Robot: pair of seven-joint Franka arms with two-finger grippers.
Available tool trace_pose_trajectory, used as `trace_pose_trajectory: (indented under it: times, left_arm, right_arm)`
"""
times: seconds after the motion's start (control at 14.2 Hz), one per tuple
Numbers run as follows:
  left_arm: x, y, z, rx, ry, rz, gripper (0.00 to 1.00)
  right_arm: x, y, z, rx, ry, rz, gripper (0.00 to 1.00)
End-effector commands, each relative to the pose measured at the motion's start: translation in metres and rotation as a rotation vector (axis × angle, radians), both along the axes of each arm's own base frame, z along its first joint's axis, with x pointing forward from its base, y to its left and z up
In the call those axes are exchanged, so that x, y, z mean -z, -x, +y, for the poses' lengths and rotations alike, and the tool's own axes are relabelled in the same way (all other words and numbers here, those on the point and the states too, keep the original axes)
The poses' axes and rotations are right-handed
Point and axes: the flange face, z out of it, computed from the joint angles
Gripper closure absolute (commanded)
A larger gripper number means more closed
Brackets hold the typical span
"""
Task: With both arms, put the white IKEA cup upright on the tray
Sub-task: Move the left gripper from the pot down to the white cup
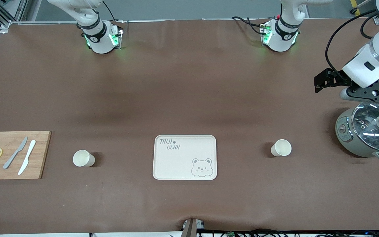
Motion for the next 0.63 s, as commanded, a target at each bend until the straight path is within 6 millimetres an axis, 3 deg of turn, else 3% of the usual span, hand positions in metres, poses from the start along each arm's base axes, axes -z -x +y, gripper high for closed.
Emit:
trace_pose_trajectory:
  times: [0.0, 0.35, 0.56]
  left_arm:
    - [-0.004, 0.005, 0.002, 0.004, -0.021, 0.002, 0.0]
    - [0.019, -0.006, 0.002, 0.01, -0.013, 0.038, 0.0]
    - [0.075, -0.023, 0.008, 0.039, -0.019, 0.033, 0.0]
  right_arm:
    - [-0.005, -0.001, 0.006, -0.003, -0.001, -0.004, 0.0]
    - [0.0, 0.009, 0.0, 0.015, -0.007, 0.069, 0.0]
    - [0.001, 0.012, -0.014, 0.042, -0.011, 0.07, 0.0]
